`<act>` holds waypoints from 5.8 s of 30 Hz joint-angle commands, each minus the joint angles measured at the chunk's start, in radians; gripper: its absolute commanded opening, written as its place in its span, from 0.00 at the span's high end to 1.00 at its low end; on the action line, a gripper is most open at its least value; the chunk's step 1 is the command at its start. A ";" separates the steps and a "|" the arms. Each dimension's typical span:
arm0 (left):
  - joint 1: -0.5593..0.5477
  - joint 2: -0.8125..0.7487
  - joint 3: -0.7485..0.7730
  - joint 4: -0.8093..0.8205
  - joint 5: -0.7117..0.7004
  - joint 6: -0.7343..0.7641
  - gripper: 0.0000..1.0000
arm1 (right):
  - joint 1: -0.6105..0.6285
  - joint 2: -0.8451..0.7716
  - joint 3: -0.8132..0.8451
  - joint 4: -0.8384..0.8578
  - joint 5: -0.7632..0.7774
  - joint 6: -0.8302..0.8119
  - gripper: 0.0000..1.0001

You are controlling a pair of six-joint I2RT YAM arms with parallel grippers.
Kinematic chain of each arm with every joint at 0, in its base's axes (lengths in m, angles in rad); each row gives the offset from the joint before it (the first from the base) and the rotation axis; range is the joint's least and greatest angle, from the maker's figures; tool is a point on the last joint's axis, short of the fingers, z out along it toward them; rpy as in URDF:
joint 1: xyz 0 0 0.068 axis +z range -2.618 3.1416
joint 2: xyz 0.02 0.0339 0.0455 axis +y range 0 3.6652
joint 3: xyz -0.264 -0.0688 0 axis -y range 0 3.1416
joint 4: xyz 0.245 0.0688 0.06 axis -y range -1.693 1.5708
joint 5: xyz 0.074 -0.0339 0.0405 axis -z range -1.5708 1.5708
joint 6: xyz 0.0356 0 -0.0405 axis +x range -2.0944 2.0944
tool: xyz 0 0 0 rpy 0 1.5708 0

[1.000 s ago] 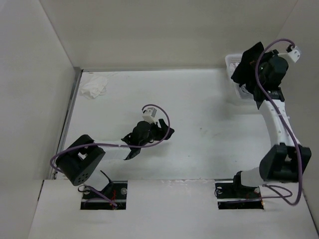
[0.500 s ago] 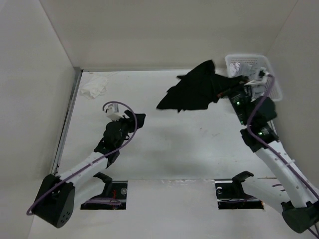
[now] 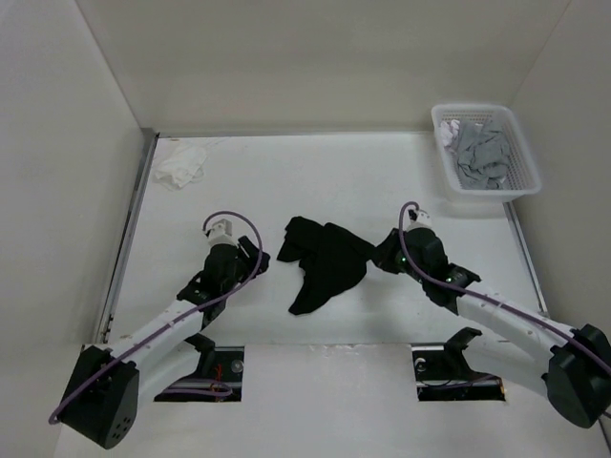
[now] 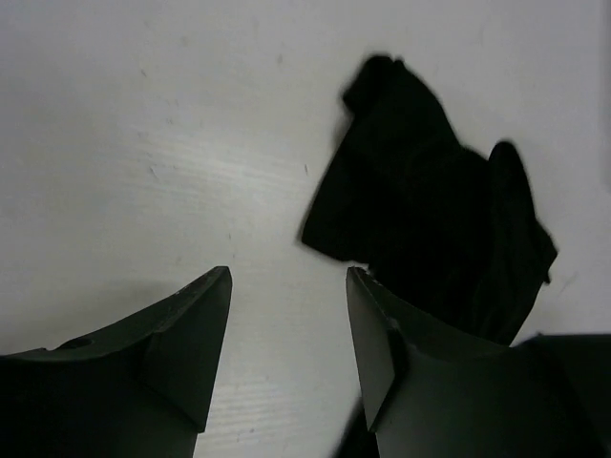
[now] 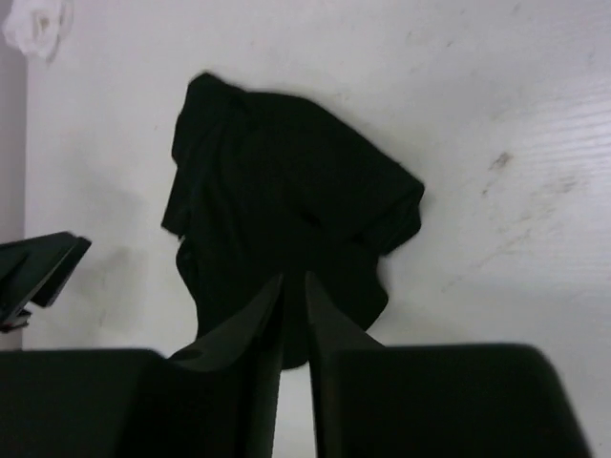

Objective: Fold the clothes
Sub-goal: Move the tank top to the center of the board, then flatten the tank top out

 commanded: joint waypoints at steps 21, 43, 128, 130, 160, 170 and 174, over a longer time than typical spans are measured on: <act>-0.297 0.380 0.075 0.274 0.001 -0.045 0.49 | 0.237 0.657 0.580 -0.037 0.317 -0.269 0.42; -0.158 0.669 0.136 0.497 0.234 -0.131 0.43 | 0.203 0.825 0.699 -0.072 0.419 -0.247 0.94; 0.097 0.700 0.314 0.331 -0.049 -0.117 0.94 | 0.113 0.891 0.585 0.144 0.143 0.040 0.75; 0.097 0.655 0.326 0.322 -0.052 -0.117 0.96 | 0.102 0.877 0.590 0.146 0.135 0.040 0.92; 0.148 -0.084 1.116 -0.066 -0.141 0.045 1.00 | 0.578 -0.149 0.921 -0.324 0.434 -0.381 1.00; 0.163 0.113 1.014 -0.048 -0.117 0.042 1.00 | 0.397 -0.036 0.800 -0.238 0.290 -0.327 1.00; 0.122 0.239 1.040 -0.010 -0.048 0.027 0.99 | 0.378 0.005 0.639 -0.103 0.205 -0.281 0.95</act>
